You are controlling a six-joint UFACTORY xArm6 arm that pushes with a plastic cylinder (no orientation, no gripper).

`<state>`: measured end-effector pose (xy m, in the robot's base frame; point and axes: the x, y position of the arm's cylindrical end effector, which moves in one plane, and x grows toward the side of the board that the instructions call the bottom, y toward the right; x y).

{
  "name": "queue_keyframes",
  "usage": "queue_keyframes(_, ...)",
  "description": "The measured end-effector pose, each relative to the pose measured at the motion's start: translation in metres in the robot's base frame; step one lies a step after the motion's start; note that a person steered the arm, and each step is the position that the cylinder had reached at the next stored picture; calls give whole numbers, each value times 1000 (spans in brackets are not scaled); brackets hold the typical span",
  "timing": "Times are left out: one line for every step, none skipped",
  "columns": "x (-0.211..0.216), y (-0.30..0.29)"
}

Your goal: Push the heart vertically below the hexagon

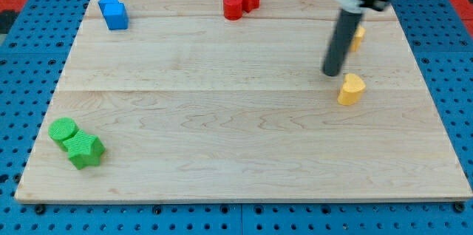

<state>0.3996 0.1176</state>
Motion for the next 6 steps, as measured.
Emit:
queue_keyframes(30, -11)
queue_keyframes(69, 28)
queue_keyframes(74, 59)
queue_keyframes(53, 61)
queue_keyframes(63, 15)
queue_keyframes(15, -27)
